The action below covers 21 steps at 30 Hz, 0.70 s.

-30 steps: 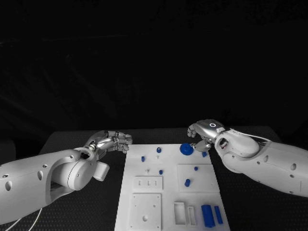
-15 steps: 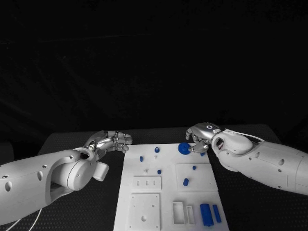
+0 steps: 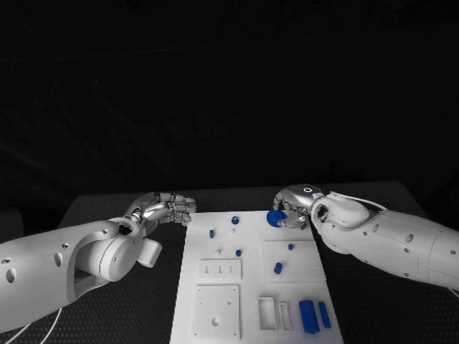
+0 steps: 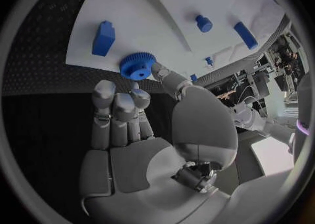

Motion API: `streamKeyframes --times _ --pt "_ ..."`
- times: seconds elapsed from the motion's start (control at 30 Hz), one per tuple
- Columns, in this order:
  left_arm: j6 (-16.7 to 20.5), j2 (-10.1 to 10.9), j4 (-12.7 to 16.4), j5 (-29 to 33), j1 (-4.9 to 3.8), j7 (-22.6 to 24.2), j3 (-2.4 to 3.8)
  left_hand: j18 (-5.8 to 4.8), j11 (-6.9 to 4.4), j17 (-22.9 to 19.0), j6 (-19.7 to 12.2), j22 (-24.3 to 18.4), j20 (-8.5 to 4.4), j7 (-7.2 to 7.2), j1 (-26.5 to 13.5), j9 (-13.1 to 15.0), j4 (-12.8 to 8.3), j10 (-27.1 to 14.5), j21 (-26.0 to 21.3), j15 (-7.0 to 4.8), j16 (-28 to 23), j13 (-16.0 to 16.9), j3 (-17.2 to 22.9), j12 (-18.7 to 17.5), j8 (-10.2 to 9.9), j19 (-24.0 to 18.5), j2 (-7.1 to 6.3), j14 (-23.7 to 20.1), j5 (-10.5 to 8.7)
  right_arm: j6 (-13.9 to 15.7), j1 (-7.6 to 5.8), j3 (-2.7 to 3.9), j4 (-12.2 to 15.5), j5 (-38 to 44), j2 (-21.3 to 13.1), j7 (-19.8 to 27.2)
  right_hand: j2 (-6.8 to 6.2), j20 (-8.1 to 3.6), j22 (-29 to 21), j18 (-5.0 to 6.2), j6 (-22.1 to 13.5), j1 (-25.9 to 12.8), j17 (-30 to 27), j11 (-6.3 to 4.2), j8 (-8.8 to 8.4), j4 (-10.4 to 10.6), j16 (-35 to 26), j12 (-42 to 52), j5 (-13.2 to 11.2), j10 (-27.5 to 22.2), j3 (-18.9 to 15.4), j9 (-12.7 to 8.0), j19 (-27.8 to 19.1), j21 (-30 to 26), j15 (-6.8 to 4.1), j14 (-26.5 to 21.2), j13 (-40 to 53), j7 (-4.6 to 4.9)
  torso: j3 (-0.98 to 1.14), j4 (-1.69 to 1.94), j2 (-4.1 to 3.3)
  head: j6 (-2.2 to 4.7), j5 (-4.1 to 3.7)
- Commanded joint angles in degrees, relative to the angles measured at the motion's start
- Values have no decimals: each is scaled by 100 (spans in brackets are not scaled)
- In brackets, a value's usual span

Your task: Assemble the parts on the task board

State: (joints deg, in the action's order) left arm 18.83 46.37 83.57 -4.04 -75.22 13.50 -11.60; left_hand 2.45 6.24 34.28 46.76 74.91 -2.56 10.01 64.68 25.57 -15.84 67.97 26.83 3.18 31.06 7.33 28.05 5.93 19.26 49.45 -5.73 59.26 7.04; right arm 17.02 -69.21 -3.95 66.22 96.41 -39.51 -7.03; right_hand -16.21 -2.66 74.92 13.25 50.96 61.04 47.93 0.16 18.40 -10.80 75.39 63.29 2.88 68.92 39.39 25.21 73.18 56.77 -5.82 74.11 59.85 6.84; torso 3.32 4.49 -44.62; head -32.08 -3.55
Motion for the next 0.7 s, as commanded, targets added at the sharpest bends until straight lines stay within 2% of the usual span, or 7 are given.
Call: streamKeyframes --times 0.03,0.37,0.7 --pt "-92 -3 17 -26 -5 41 4 116 17 10 14 120 16 8 -29 3 -12 10 39 16 -25 6 30 -41 -33 -42 -5 -25 2 -126 7 1 -62 -56 35 91 38 -36 132 175 10 38 16 37 -19 11 32 33 -8 -73 47 2 1 33 16 -14 26 19 5 1 -5 -11 -4" --pt "-93 -7 16 -27 -5 32 4 116 20 13 10 120 18 13 -35 3 -10 9 41 18 -28 7 31 -48 -37 -45 -6 -26 2 -155 9 1 -187 -96 99 129 79 -35 128 175 -1 52 51 40 -31 58 36 49 -7 -90 126 -2 -20 70 19 -19 79 23 3 -11 1 -18 28" --pt "-103 -11 18 -41 -6 25 4 116 25 17 4 119 18 18 -40 3 -8 7 43 18 -31 7 32 -56 -42 -47 -7 -27 3 -211 14 1 -270 -128 154 149 104 -29 125 175 -17 22 75 45 -44 131 33 49 -8 -98 182 -6 -37 99 25 -21 112 27 0 -8 0 -20 25"
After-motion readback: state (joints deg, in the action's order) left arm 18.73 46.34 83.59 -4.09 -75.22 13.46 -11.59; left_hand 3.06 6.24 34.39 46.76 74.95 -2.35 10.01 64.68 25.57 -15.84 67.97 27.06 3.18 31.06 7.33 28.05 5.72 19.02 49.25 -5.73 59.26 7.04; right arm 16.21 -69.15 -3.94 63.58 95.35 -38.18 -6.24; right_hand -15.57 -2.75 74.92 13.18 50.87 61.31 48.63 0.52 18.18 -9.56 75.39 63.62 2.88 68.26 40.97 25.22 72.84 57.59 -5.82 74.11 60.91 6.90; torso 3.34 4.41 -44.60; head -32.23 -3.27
